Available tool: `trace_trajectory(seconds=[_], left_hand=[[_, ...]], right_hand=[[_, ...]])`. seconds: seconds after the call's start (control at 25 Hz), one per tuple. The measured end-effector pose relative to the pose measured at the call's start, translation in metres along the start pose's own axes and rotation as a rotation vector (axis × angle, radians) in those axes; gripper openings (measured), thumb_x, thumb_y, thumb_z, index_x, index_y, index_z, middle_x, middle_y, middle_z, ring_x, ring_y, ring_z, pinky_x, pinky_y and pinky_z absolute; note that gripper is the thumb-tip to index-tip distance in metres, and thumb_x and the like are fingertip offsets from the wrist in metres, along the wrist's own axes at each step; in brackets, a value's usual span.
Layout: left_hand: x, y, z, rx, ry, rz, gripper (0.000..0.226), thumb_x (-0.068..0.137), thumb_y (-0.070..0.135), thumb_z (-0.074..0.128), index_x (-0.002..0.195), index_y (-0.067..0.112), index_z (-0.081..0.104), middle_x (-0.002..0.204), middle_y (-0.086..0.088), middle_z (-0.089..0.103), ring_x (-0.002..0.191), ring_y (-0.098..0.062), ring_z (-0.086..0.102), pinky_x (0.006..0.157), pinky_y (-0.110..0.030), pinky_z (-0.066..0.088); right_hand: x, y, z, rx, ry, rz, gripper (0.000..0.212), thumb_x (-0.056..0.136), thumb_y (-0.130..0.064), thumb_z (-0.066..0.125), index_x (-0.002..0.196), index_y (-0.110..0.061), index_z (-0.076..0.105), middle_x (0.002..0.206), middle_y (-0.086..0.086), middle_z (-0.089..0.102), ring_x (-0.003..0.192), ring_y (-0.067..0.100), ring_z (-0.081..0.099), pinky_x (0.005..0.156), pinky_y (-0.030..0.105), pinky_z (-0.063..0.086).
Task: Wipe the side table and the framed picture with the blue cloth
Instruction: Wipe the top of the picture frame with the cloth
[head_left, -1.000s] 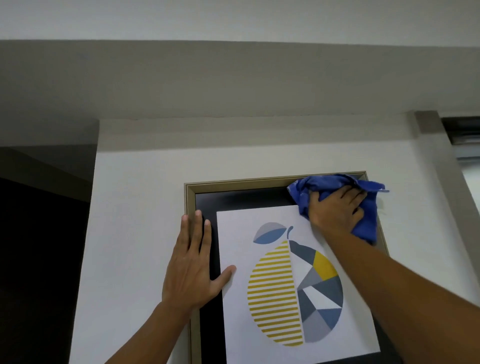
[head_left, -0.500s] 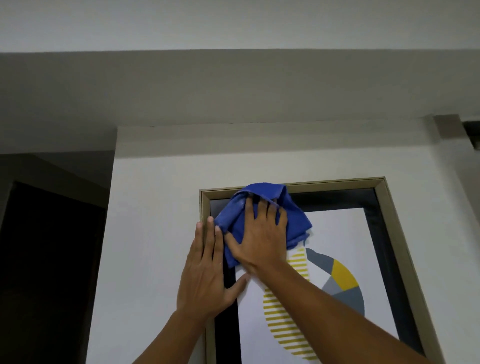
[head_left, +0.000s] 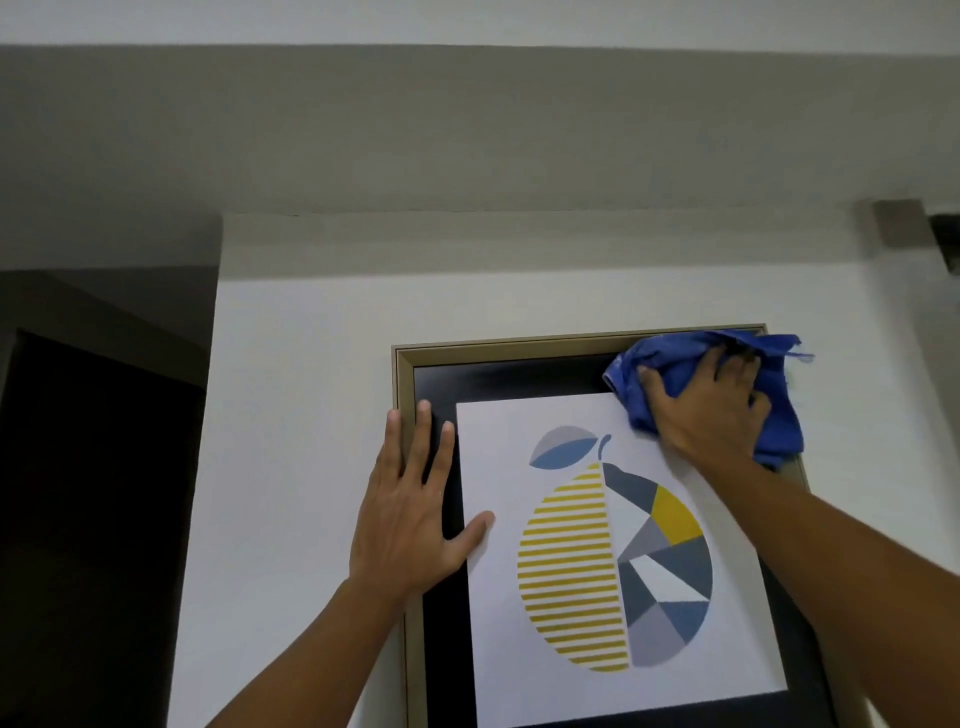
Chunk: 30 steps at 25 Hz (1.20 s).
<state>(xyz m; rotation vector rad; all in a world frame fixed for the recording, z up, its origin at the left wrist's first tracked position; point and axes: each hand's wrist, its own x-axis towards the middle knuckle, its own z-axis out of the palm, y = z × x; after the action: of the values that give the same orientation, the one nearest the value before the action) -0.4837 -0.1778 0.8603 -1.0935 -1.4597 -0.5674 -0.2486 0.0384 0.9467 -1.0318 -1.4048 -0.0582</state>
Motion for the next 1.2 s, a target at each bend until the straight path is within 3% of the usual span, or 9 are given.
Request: trace_trajectory(seconds=[0.16,0.32,0.44,0.56,0.72,0.8,0.92,1.04,1.2], left_hand=[[-0.001,0.000,0.003,-0.048,0.020,-0.008,0.105,0.086,0.073,0.045,0.159,0.008,0.008,0.170,-0.013,0.004,0.155,-0.038,-0.004,0.122,-0.052,0.022],[-0.002,-0.004,0.007,-0.069,0.053,0.037,0.112,0.083,0.068,0.054,0.157,0.000,0.005,0.169,-0.018,0.004,0.155,-0.041,-0.003,0.125,-0.048,0.013],[-0.002,-0.006,0.007,-0.073,0.055,0.049,0.112,0.083,0.068,0.052,0.157,0.000,0.003,0.169,-0.018,0.002,0.155,-0.039,-0.004,0.126,-0.045,0.008],[-0.006,-0.008,0.007,0.000,0.028,0.064,0.102,0.086,0.070,0.042,0.159,0.010,0.004,0.169,-0.015,0.001,0.155,-0.037,-0.002,0.123,-0.050,0.011],[-0.015,-0.004,0.006,0.031,-0.026,0.087,0.092,0.088,0.068,0.034,0.160,0.017,0.008,0.170,-0.013,-0.002,0.156,-0.035,-0.003,0.121,-0.057,0.013],[-0.019,0.001,0.004,0.027,-0.054,0.061,0.092,0.087,0.069,0.032,0.160,0.018,0.008,0.170,-0.013,-0.002,0.155,-0.035,-0.004,0.121,-0.059,0.010],[-0.019,0.022,-0.002,0.025,-0.069,0.063,0.093,0.088,0.071,0.030,0.160,0.018,0.005,0.170,-0.014,-0.004,0.156,-0.034,-0.005,0.121,-0.059,0.001],[-0.023,0.091,0.003,-0.027,-0.073,0.222,0.088,0.092,0.068,0.029,0.160,0.019,0.002,0.169,-0.016,-0.001,0.156,-0.034,-0.002,0.122,-0.054,-0.006],[-0.075,0.243,0.038,-0.241,-0.126,0.388,0.081,0.097,0.063,0.033,0.160,0.020,0.006,0.168,-0.018,0.009,0.155,-0.035,0.007,0.123,-0.054,0.005]], right_hand=[[-0.035,-0.058,0.001,0.029,-0.035,0.055,0.094,0.084,-0.067,0.044,0.148,0.001,0.029,0.154,0.029,0.029,0.146,0.041,0.018,0.112,0.053,0.021],[-0.111,-0.151,0.009,0.072,-0.123,-0.168,0.093,0.077,-0.068,0.044,0.142,-0.003,0.039,0.143,0.026,0.045,0.135,0.040,0.035,0.113,0.054,0.018],[-0.130,-0.167,0.010,0.082,-0.133,-0.265,0.082,0.082,-0.065,0.046,0.141,-0.008,0.041,0.139,0.023,0.049,0.132,0.040,0.039,0.116,0.055,0.018],[-0.117,-0.127,0.006,0.014,-0.094,-0.409,0.074,0.090,-0.063,0.040,0.143,-0.011,0.041,0.138,0.017,0.053,0.129,0.035,0.045,0.112,0.049,0.026],[-0.049,-0.038,-0.017,-0.088,-0.097,-0.166,0.064,0.097,-0.050,0.039,0.147,-0.009,0.035,0.145,0.017,0.045,0.134,0.033,0.040,0.105,0.045,0.032],[-0.015,0.015,-0.043,-0.040,-0.196,-0.065,0.051,0.100,-0.040,0.040,0.138,-0.005,0.045,0.141,0.021,0.049,0.131,0.035,0.045,0.100,0.044,0.039],[-0.010,0.054,-0.069,0.097,-0.249,-0.142,0.036,0.100,-0.030,0.043,0.123,-0.005,0.055,0.125,0.021,0.061,0.113,0.040,0.058,0.085,0.041,0.044],[-0.047,0.086,-0.077,0.200,-0.222,-0.183,0.032,0.100,-0.027,0.042,0.125,-0.009,0.052,0.115,0.018,0.065,0.099,0.039,0.063,0.076,0.036,0.043],[-0.124,0.189,-0.089,0.168,-0.278,-0.209,0.031,0.098,-0.024,0.044,0.121,-0.008,0.056,0.104,0.012,0.070,0.087,0.031,0.066,0.068,0.026,0.038]])
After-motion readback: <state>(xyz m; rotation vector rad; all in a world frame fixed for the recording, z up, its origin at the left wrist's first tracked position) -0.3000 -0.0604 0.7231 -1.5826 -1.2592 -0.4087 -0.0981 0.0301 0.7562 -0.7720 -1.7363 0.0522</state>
